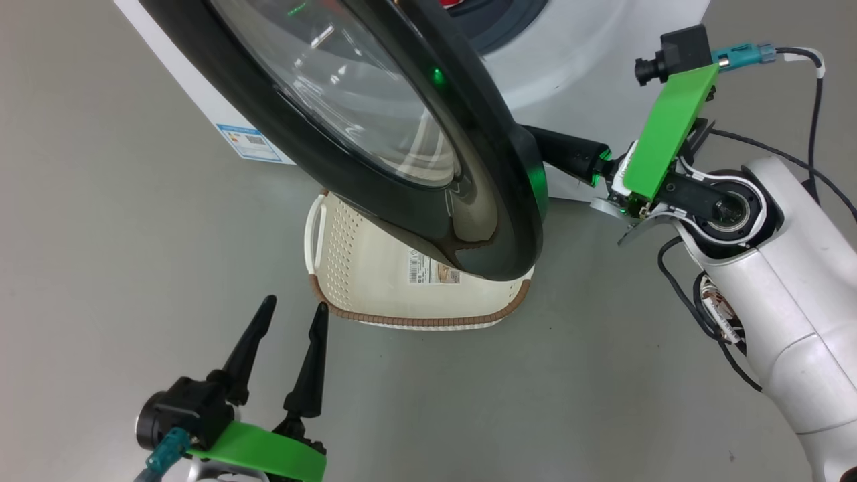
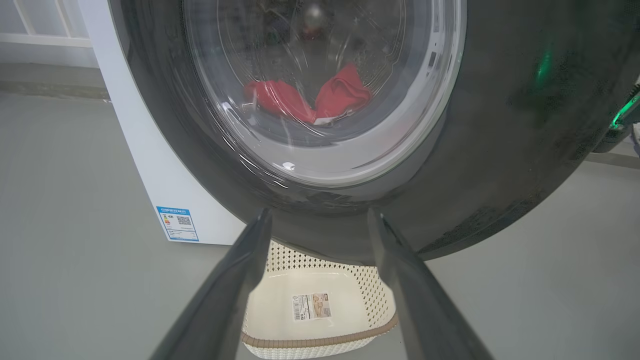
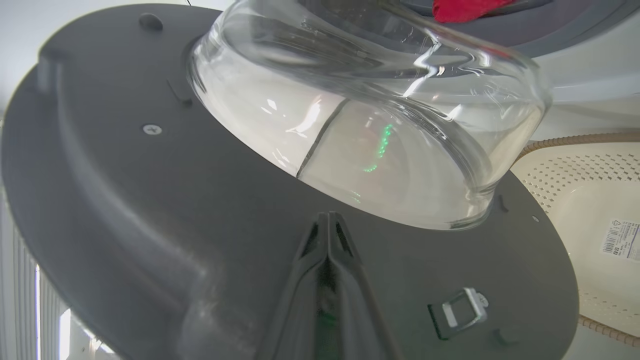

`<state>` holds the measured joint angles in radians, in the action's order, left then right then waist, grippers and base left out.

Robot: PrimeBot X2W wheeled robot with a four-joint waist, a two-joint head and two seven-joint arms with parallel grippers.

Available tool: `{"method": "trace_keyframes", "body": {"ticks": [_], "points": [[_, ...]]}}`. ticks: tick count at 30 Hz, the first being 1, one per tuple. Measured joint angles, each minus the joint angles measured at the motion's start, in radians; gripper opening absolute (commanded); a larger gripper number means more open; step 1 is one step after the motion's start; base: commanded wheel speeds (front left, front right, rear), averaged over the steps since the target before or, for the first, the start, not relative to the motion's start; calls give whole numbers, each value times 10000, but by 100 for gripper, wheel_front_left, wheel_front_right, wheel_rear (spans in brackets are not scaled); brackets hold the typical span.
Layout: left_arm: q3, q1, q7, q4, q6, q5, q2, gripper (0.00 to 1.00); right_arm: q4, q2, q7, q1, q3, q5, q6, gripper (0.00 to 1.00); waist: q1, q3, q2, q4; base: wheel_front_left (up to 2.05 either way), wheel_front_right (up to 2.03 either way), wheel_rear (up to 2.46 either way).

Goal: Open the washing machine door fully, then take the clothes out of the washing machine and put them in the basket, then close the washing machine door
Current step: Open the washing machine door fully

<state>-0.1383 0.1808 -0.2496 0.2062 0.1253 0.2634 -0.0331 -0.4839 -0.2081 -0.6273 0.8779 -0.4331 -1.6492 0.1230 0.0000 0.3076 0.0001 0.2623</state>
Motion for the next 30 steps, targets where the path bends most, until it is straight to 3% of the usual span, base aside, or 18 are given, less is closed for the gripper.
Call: {"method": "trace_keyframes", "body": {"ticks": [2, 5, 6, 7, 8, 30], "points": [[19, -12, 0, -4, 0, 0, 0, 100, 46, -17, 148, -80, 48, 159, 0, 0, 0, -14, 0, 3, 0, 0, 0], [48, -23, 0, -4, 0, 0, 0, 100, 119, 0, 483, -229, 123, 326, 0, 34, 0, -52, 0, -7, 0, 0, 0], [67, -36, 0, -4, 0, 0, 0, 100, 119, -10, 600, -279, 190, 403, 0, 49, 0, -66, -1, -16, 0, 0, 0], [94, -57, 0, -4, 0, -2, 0, 100, 123, -31, 725, -362, 270, 468, 0, 94, 0, -82, 0, -30, 0, 0, 0], [127, -98, 0, -2, 0, -6, 0, 100, 123, -65, 846, -456, 326, 520, 0, 100, 0, -99, 0, -53, 0, 0, 0], [1164, -686, 0, 13, 0, -267, -17, 100, 617, -127, 2552, -3808, 1028, 616, 0, 100, 0, -772, 0, -1095, 0, 0, 0]]}}
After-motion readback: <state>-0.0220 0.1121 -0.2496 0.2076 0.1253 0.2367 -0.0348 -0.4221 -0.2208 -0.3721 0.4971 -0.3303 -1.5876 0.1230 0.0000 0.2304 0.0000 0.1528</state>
